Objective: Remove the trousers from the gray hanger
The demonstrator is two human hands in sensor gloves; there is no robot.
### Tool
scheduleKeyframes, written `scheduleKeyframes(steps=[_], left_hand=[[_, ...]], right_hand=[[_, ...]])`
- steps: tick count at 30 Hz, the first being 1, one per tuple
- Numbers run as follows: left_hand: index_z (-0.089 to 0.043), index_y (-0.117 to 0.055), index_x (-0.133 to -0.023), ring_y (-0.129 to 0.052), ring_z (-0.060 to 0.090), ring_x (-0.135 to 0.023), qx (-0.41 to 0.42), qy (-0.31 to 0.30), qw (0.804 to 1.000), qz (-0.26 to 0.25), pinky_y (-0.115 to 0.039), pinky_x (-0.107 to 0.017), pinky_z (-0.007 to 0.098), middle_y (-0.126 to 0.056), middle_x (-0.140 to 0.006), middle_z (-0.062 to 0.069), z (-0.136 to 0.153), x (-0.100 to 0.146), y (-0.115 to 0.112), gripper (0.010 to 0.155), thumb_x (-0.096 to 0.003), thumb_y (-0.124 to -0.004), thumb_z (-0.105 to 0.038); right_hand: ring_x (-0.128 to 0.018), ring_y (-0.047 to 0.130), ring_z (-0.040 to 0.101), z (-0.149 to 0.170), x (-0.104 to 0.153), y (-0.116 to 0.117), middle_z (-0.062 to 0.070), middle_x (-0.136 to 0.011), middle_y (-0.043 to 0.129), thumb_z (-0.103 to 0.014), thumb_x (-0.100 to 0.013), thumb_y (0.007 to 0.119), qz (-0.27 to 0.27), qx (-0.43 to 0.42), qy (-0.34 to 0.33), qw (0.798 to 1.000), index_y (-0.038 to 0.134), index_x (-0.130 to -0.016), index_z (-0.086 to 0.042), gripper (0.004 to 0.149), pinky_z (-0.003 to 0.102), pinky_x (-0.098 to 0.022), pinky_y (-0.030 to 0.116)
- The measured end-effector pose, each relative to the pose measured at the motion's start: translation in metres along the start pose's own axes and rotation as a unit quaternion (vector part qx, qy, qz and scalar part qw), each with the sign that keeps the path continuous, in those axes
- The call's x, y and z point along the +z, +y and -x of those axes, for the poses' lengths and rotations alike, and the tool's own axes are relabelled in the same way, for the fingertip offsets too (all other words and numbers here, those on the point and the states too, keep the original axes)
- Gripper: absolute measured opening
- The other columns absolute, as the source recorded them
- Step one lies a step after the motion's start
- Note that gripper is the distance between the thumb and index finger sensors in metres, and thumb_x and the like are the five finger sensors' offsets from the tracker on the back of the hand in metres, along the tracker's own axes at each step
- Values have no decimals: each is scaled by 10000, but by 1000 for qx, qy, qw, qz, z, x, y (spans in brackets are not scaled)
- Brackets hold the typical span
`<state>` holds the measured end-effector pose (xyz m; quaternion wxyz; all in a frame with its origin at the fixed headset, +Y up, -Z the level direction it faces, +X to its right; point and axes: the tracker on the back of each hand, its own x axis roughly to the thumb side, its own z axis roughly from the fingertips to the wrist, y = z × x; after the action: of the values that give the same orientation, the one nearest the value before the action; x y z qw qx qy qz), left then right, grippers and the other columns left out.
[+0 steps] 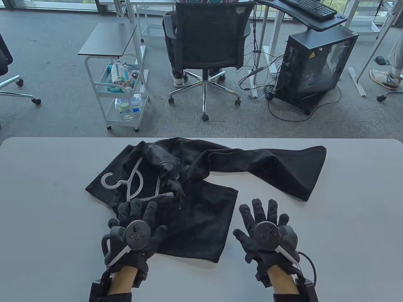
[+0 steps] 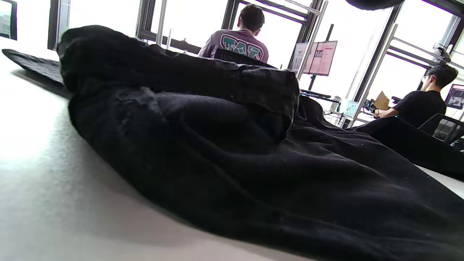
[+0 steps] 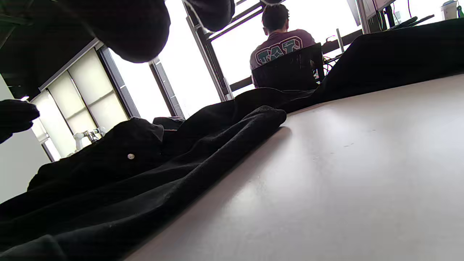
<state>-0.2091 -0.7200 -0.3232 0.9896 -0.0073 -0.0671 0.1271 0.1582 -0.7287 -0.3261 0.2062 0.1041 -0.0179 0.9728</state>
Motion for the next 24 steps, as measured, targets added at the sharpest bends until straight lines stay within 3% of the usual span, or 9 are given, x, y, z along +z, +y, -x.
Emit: scheduleKeyframes(steps=[3,12,20,24], left_hand=[[-309,-247,-1160,-122,639,-1030,-7,0,1000,7,-276,-561,865,-149,-1225,223,0,1,0,800,-516,-524,-693],[-291,-297,-1160,-197,645,-1032,40,27,998,-36,-316,-562,858,-222,-1224,241,13,7,11,792,-516,-536,-686],[-264,-367,-1157,-304,659,-1024,125,82,983,-106,-365,-562,855,-334,-1214,266,23,22,37,780,-525,-567,-674],[-235,-407,-1150,-335,663,-1016,146,101,979,-100,-381,-561,851,-372,-1204,277,30,14,45,778,-526,-581,-666]], right_hand=[[-1007,2,555,0,0,0,116,-1200,176,-577,-533,656,-6,-9,4,1000,358,-1146,-231,764,813,-568,135],[-1009,35,567,-2,-1,-1,128,-1200,206,-568,-536,655,2,-12,-3,1000,375,-1144,-221,753,815,-567,151],[-1009,54,573,-5,2,-7,138,-1200,235,-563,-537,656,13,-22,-13,1000,397,-1142,-210,747,817,-566,159],[-1009,62,577,-5,4,-12,141,-1199,249,-559,-538,657,24,-35,-14,999,414,-1141,-204,740,818,-566,166]])
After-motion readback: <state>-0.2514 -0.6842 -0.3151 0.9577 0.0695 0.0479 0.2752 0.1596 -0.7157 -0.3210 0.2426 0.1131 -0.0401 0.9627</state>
